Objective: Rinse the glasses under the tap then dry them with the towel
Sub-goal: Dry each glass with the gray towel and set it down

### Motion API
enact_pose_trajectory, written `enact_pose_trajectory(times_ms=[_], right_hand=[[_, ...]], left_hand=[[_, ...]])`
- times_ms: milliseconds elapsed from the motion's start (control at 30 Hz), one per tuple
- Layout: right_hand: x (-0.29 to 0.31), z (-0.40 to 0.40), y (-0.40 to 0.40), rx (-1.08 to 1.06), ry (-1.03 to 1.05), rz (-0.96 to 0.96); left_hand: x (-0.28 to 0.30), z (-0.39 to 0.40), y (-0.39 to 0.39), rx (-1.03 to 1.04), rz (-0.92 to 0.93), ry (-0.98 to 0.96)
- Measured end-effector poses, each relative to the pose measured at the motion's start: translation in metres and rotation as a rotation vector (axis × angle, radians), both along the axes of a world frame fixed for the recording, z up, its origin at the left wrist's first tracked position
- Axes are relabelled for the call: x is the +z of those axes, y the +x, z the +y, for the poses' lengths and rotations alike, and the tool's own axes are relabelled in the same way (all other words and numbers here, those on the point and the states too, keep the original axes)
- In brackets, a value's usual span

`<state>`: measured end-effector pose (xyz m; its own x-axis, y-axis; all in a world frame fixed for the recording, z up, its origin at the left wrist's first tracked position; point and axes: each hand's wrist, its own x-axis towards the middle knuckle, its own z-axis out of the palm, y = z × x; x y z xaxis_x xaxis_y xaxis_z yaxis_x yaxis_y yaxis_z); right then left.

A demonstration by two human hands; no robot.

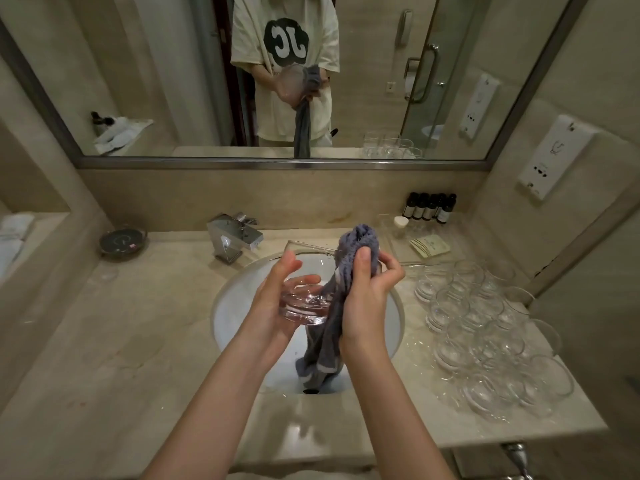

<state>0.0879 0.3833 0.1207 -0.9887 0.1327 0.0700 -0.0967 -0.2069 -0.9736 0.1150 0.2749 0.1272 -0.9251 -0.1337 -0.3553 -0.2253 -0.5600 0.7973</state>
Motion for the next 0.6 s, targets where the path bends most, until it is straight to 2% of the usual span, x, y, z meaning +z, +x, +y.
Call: enact_pose_trajectory(times_ms=[100, 467, 600], right_hand=[[0.008, 0.003, 0.001, -0.007, 0.021, 0.017], [0.016, 0.013, 0.003, 0.101, 0.369, 0.319], [0.014, 0.019, 0.005, 0.277, 0.500, 0.358]], left_hand=[[-0.003, -0.008, 0.001, -0.004, 0.029, 0.030], [-0.005, -0.027, -0.002, -0.055, 0.107, -0.160], [-0.003, -0.034, -0.004, -0.046, 0.100, -0.165]])
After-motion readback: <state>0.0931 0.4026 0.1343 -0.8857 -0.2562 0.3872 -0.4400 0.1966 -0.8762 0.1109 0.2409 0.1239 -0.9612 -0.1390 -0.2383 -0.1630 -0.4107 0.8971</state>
